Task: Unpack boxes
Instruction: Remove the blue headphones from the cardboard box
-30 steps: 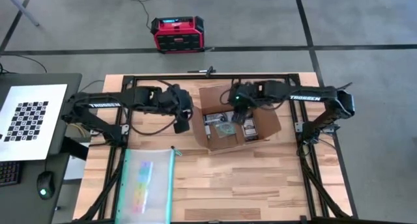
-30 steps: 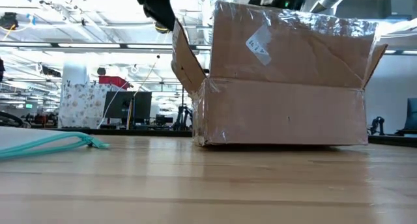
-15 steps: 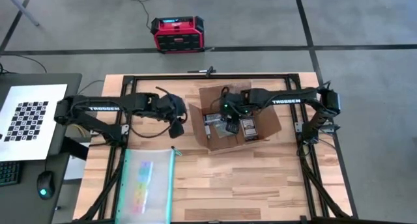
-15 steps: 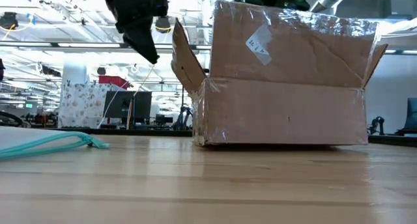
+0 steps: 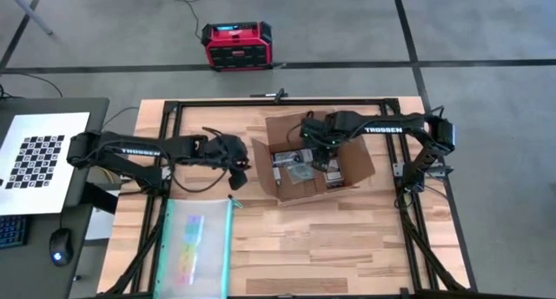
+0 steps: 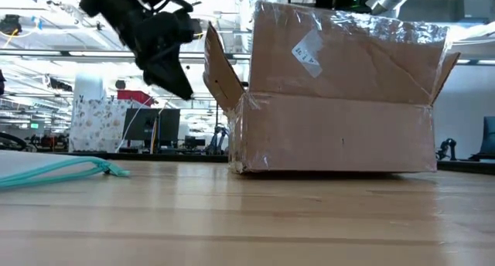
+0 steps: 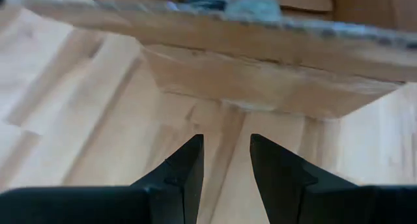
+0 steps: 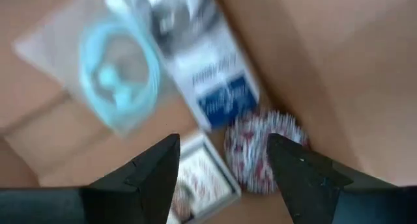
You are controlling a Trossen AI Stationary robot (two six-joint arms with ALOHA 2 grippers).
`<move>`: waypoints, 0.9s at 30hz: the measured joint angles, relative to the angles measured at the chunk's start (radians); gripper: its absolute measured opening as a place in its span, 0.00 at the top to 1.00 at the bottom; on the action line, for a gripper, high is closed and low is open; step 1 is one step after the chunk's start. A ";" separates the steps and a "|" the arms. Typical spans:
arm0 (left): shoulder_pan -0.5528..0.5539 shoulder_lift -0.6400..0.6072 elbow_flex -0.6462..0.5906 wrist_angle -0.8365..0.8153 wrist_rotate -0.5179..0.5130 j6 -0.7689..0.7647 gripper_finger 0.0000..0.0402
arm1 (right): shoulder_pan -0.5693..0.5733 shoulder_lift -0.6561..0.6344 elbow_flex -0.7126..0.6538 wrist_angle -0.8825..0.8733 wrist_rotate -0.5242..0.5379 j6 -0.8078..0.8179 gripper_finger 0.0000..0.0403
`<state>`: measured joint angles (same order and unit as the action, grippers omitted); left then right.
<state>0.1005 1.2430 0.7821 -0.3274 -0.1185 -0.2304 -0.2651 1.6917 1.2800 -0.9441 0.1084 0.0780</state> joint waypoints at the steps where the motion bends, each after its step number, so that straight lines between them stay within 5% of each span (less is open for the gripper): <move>1: 0.000 0.000 -0.021 0.026 0.007 -0.008 0.73 | 0.000 0.000 0.000 0.030 0.000 -0.002 0.44; 12: 0.000 0.001 -0.215 0.295 0.009 -0.028 0.73 | 0.035 0.097 0.000 0.150 -0.051 -0.161 0.44; 27: 0.000 0.000 -0.231 0.305 0.007 0.005 0.73 | 0.032 0.283 0.005 0.231 0.044 -0.219 0.44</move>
<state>0.1005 1.2434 0.5507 -0.0226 -0.1116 -0.2253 -0.2326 1.9750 1.2850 -0.7134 0.1524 -0.1411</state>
